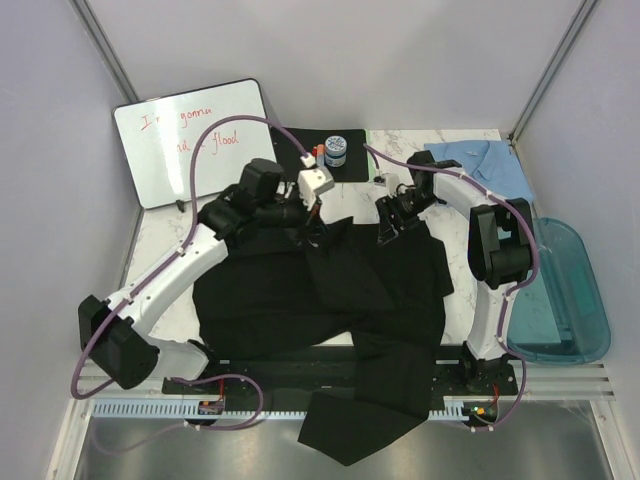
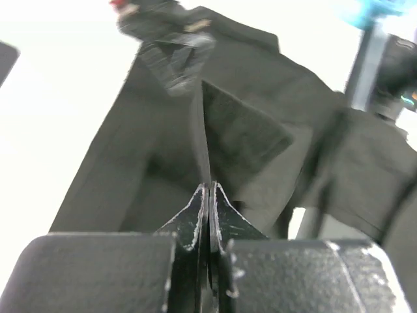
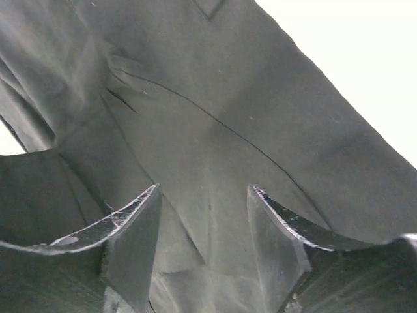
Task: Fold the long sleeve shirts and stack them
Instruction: Fold the shirt
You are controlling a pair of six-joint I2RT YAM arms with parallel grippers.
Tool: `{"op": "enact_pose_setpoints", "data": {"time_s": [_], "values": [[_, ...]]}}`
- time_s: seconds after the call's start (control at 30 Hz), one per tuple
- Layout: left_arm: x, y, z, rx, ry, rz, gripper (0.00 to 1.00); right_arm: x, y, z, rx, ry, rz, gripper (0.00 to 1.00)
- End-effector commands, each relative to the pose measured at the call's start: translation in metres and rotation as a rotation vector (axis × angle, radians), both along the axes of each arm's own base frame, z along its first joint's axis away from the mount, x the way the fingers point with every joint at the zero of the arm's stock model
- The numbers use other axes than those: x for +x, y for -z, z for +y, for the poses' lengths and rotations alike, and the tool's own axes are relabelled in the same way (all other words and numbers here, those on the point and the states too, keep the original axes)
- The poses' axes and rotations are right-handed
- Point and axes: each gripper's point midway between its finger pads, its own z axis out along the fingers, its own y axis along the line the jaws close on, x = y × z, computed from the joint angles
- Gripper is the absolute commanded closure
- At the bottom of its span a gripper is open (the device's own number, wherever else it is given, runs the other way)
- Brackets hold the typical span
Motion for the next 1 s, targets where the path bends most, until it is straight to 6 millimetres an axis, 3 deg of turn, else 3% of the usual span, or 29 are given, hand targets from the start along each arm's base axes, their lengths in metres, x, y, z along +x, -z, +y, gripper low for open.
{"op": "enact_pose_setpoints", "data": {"time_s": [0.0, 0.03, 0.1, 0.13, 0.17, 0.2, 0.23, 0.27, 0.4, 0.47, 0.57, 0.6, 0.67, 0.7, 0.77, 0.8, 0.87, 0.9, 0.97], "values": [[0.037, -0.003, 0.042, -0.079, -0.238, -0.006, 0.98, 0.010, -0.008, -0.008, -0.034, -0.029, -0.044, 0.36], [0.041, 0.013, 0.053, -0.063, -0.278, 0.011, 0.98, 0.009, -0.006, -0.011, -0.050, -0.026, -0.042, 0.36], [0.051, 0.021, 0.080, -0.062, -0.363, 0.003, 0.98, 0.008, -0.003, -0.017, -0.065, -0.027, -0.038, 0.37], [0.049, 0.040, 0.090, -0.042, -0.391, 0.029, 0.98, 0.008, -0.001, -0.020, -0.072, -0.027, -0.030, 0.37], [0.053, 0.039, 0.104, -0.055, -0.432, 0.005, 0.98, 0.007, 0.000, -0.023, -0.077, -0.027, -0.025, 0.37], [0.054, 0.045, 0.111, -0.055, -0.449, 0.002, 0.98, 0.007, 0.002, -0.027, -0.078, -0.021, -0.015, 0.37], [0.049, 0.065, 0.119, -0.036, -0.467, 0.025, 0.98, 0.006, 0.004, -0.029, -0.078, -0.019, -0.003, 0.37], [0.055, 0.067, 0.128, -0.044, -0.501, 0.006, 0.98, 0.005, 0.005, -0.031, -0.080, -0.024, 0.000, 0.38], [0.047, 0.087, 0.140, -0.046, -0.497, 0.027, 0.98, 0.000, 0.006, -0.034, -0.080, -0.034, 0.022, 0.40], [0.035, 0.082, 0.130, -0.083, -0.406, 0.023, 0.98, -0.001, -0.001, -0.031, -0.055, -0.038, 0.016, 0.39], [0.004, 0.065, 0.105, -0.185, -0.195, 0.057, 0.98, -0.002, -0.033, -0.011, 0.070, -0.061, -0.035, 0.34], [-0.002, 0.060, 0.100, -0.206, -0.155, 0.073, 0.98, -0.004, -0.056, 0.003, 0.165, -0.085, -0.072, 0.33], [-0.014, 0.054, 0.090, -0.238, -0.071, 0.114, 0.98, -0.004, -0.081, 0.018, 0.253, -0.100, -0.126, 0.25], [-0.017, 0.049, 0.087, -0.245, -0.049, 0.125, 0.98, 0.002, -0.108, 0.031, 0.309, -0.128, -0.240, 0.22], [-0.021, 0.044, 0.083, -0.262, -0.001, 0.145, 0.98, -0.004, -0.127, 0.046, 0.348, -0.135, -0.302, 0.16], [-0.021, 0.038, 0.081, -0.267, 0.017, 0.128, 0.98, -0.007, -0.153, 0.060, 0.374, -0.189, -0.422, 0.15], [-0.026, 0.037, 0.079, -0.265, 0.053, 0.142, 0.98, -0.015, -0.162, 0.068, 0.337, -0.281, -0.562, 0.12], [-0.025, 0.032, 0.078, -0.260, 0.075, 0.113, 0.98, -0.028, -0.178, 0.080, 0.332, -0.357, -0.655, 0.11], [-0.030, 0.031, 0.078, -0.257, 0.093, 0.128, 0.98, -0.038, -0.174, 0.082, 0.259, -0.485, -0.795, 0.09]]}}
